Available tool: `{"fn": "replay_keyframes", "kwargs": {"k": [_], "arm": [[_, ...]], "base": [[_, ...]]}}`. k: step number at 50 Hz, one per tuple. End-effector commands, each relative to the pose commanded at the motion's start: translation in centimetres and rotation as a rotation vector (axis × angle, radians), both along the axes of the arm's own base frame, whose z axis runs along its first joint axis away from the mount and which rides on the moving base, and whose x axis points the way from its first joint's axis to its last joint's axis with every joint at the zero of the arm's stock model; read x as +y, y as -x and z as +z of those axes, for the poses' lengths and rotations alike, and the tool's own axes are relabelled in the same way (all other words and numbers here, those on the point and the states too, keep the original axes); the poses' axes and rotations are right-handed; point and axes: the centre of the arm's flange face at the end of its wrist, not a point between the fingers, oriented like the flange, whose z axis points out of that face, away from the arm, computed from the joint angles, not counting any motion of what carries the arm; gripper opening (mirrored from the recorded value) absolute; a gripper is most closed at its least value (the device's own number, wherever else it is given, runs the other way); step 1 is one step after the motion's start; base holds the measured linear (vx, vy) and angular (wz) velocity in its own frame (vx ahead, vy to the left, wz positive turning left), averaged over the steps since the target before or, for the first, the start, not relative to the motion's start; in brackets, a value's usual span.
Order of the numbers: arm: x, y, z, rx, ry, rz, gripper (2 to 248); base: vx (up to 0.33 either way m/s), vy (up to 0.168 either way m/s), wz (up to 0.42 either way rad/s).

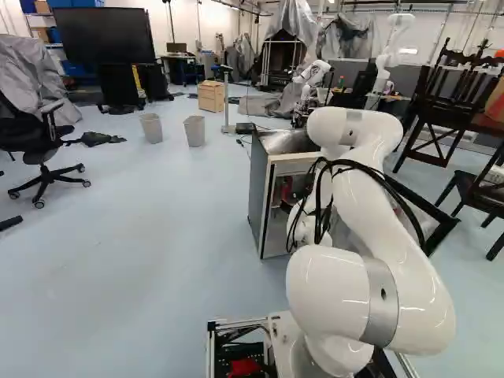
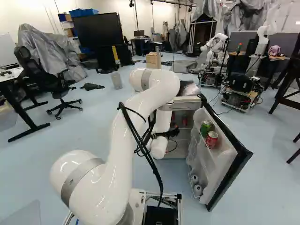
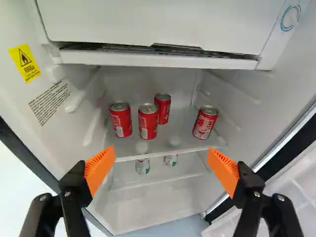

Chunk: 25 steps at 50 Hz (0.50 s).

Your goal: Grab a drink from the fridge

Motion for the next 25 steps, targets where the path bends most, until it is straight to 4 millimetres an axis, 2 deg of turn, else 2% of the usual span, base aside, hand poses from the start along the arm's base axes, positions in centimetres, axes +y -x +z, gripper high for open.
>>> {"fn": "replay_keyframes", "kwargs": {"k": [9,25], "arm": [[0.0,-0.3,-0.4,-0.003,0.001,0.002,247],[-0.2,-2.1,-3.0,-0.011,0.006,0.014,247]], "base": [[0.000,0.000,0.000],[0.000,0.000,0.000]]}}
